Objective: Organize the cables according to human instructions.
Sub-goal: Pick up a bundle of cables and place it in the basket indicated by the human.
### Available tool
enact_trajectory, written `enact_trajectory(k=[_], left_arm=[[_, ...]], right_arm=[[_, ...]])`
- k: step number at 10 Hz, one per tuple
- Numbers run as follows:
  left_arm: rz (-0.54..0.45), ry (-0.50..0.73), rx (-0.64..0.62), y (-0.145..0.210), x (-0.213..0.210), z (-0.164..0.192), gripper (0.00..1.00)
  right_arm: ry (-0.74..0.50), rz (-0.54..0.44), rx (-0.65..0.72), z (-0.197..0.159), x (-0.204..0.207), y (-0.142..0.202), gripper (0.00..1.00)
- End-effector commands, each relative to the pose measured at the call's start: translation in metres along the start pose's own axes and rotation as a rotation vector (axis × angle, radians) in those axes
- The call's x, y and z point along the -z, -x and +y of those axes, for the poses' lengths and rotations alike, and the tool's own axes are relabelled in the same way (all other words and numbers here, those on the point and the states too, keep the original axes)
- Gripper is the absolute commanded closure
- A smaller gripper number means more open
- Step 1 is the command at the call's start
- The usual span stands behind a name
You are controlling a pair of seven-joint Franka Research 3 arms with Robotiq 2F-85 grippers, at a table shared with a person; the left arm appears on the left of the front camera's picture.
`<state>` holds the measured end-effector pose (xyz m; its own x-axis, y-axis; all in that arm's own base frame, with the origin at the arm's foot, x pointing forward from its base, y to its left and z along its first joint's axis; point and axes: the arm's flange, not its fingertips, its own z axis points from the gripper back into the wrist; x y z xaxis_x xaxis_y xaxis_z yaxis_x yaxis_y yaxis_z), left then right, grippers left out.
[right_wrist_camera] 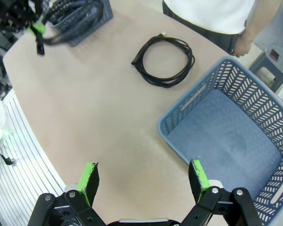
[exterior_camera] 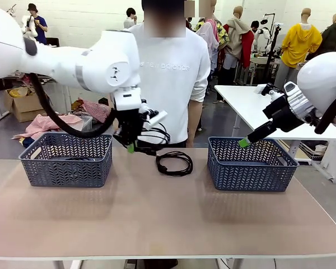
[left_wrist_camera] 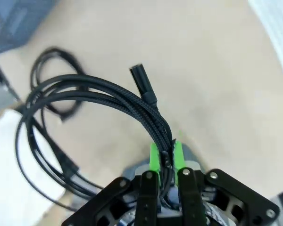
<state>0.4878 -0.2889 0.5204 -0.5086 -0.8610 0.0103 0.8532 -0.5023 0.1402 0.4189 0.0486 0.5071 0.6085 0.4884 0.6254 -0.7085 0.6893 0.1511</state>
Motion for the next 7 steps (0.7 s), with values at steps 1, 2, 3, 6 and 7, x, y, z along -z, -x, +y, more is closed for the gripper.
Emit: enact_trajectory(k=[1, 2, 3, 6, 7], left_arm=[[0.036, -0.031, -0.149, 0.036, -0.002, -0.011, 1.00], [0.043, -0.027, -0.212, 0.059, -0.005, -0.017, 1.00], [0.039, -0.029, -0.288, 0.086, -0.007, -0.025, 1.00], [0.023, -0.037, -0.435, 0.135, -0.007, -0.045, 1.00], [0.014, -0.039, -0.460, 0.143, -0.007, -0.049, 1.00]], right_arm=[[-0.016, -0.023, -0.002, -0.002, 0.000, -0.001, 0.00], [-0.016, -0.023, -0.002, -0.002, 0.000, -0.001, 0.00], [-0.016, -0.023, -0.002, -0.002, 0.000, -0.001, 0.00], [-0.016, -0.023, -0.002, -0.002, 0.000, -0.001, 0.00], [-0.016, -0.023, -0.002, -0.002, 0.000, -0.001, 0.00]])
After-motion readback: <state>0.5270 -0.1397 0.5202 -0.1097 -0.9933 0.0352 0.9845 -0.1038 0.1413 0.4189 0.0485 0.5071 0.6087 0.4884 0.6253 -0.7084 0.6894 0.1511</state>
